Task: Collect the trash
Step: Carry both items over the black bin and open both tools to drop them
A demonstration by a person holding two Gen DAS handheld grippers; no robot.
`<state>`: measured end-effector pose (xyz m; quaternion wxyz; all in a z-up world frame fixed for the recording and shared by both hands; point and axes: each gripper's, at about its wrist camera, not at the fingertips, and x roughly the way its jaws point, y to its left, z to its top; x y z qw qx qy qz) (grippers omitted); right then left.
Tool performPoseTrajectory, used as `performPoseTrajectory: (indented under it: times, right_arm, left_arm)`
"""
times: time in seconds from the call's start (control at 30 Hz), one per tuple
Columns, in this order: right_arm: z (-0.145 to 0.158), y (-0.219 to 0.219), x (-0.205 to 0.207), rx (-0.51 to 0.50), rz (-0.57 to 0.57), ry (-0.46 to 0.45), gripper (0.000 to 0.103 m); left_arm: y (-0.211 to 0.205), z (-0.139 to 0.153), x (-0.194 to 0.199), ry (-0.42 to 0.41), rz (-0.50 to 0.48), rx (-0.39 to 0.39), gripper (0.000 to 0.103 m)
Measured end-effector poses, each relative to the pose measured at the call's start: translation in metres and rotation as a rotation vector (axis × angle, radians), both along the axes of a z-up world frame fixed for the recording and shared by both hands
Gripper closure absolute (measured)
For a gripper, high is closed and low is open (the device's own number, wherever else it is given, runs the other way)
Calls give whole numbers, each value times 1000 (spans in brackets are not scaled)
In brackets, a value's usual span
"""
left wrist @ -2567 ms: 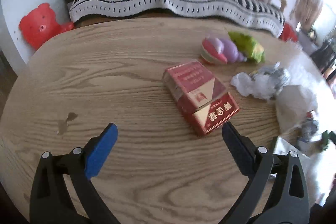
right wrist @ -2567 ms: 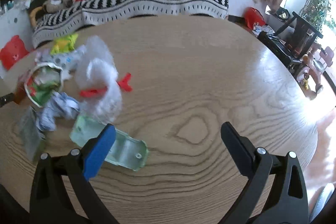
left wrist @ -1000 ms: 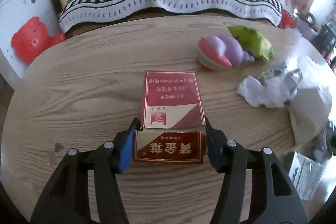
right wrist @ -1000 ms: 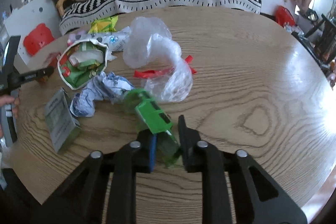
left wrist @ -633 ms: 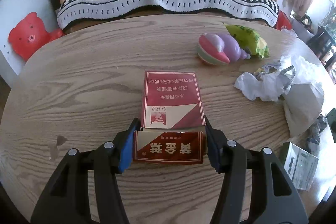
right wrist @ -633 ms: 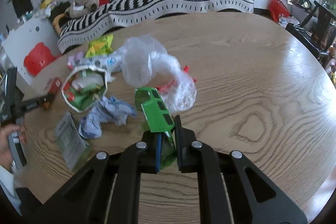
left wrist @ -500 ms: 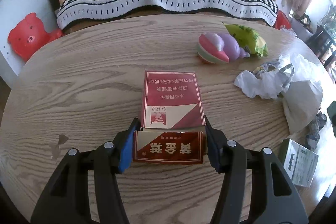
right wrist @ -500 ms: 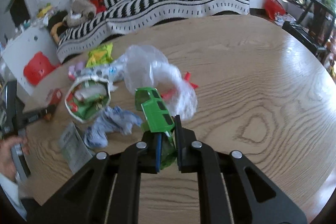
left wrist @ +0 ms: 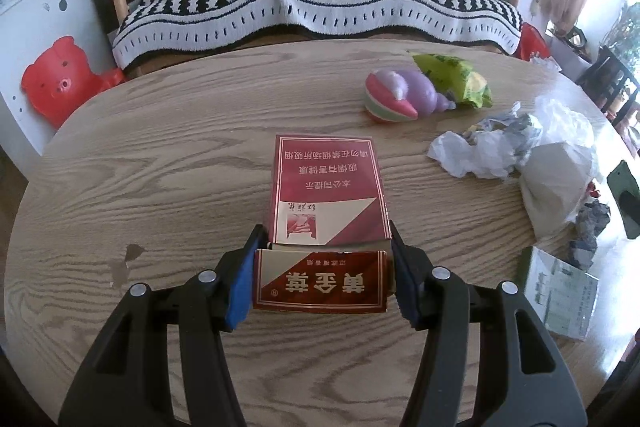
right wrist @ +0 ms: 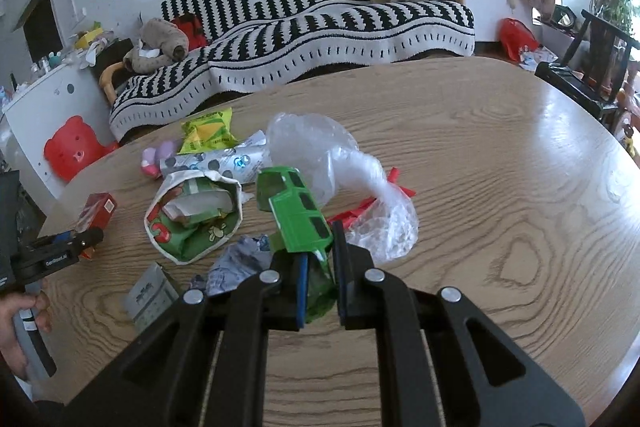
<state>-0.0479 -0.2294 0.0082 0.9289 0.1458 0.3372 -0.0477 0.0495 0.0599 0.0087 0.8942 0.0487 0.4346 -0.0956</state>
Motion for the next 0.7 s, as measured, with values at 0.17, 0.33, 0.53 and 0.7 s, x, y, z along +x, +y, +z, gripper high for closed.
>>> performPoseTrajectory:
  times: [0.17, 0.33, 0.53, 0.7]
  right_arm:
    - [5, -7, -11, 26, -6, -43, 92]
    - [34, -32, -53, 137, -52, -183, 92]
    - [74, -91, -161, 118, -119, -287, 92]
    - [60, -152, -250, 102, -252, -231, 92]
  left_arm:
    - [-14, 11, -18, -30, -32, -8, 47]
    - [-51, 53, -70, -130, -131, -130, 47]
    - [-166, 81, -180, -157, -461, -191, 47]
    - [-262, 71, -258, -72, -707, -203, 46]
